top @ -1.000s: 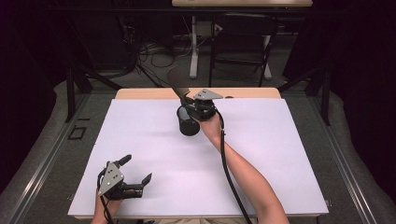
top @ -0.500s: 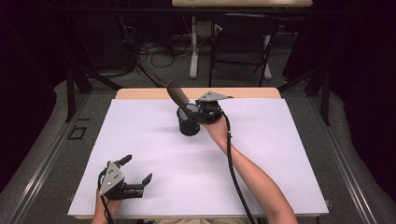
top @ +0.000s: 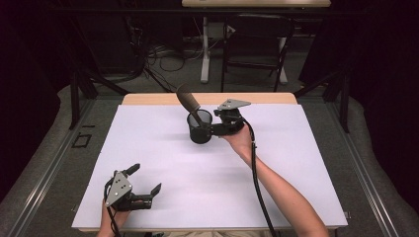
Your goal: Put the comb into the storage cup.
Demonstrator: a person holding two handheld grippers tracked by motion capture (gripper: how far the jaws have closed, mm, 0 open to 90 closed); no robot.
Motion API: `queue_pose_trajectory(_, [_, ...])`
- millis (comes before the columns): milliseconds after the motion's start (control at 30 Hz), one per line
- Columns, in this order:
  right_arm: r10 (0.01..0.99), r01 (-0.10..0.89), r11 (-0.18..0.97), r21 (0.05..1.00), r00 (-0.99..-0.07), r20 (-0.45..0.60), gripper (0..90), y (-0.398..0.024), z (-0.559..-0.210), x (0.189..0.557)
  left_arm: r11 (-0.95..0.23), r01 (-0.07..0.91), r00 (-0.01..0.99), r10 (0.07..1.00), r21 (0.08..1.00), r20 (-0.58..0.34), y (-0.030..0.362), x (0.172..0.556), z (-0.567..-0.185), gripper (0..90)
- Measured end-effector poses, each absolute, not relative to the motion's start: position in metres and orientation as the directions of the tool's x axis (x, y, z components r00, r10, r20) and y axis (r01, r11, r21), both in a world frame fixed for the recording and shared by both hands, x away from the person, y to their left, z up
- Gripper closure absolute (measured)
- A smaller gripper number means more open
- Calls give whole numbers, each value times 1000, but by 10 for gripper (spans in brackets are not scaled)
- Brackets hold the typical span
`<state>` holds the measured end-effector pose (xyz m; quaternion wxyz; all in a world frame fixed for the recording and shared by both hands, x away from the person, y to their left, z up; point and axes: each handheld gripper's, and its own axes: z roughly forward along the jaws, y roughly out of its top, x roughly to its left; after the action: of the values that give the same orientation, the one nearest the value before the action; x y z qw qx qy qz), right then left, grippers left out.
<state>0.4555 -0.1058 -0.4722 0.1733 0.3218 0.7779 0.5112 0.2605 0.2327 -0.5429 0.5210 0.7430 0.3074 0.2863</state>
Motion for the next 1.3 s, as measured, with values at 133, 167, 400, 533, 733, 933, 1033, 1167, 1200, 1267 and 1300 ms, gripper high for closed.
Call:
queue_pose_trajectory(133, [670,323,277,905,-740,59,209,-115,-469,447,-266,157,645,757,951,105,233,261,-543,35])
queue_pose_trajectory(167, [669,324,278,905,-741,60,204,-117,-469,445,-265,157,645,757,951,105,233,261,-543,35])
queue_pose_trajectory(400, [666,339,279,898,-743,74,157,-135,-471,438,-268,159,644,758,950,106,233,261,-543,34])
queue_pose_trajectory(533, [666,346,269,899,-741,86,148,-145,-471,434,-269,158,645,756,950,107,232,261,-543,34])
queue_pose_trajectory(733, [662,357,274,893,-743,93,121,-156,-473,428,-272,159,646,756,949,108,232,261,-543,34])
queue_pose_trajectory(933, [652,373,305,876,-753,93,80,-167,-479,416,-271,162,645,756,949,106,233,262,-543,34])
queue_pose_trajectory(1033, [651,377,316,871,-754,91,68,-174,-481,411,-268,163,643,759,950,104,233,261,-543,35])
queue_pose_trajectory(1167, [653,386,317,866,-752,96,55,-180,-484,405,-268,164,644,758,949,103,233,261,-543,35])
queue_pose_trajectory(1200, [654,393,320,862,-750,99,46,-183,-487,402,-271,163,648,755,949,104,233,261,-543,35])
queue_pose_trajectory(1267, [653,394,321,861,-751,100,44,-185,-488,401,-272,162,648,754,949,106,233,261,-543,35])
queue_pose_trajectory(1300, [654,400,323,858,-750,103,38,-188,-489,397,-272,162,649,754,949,105,233,261,-543,36])
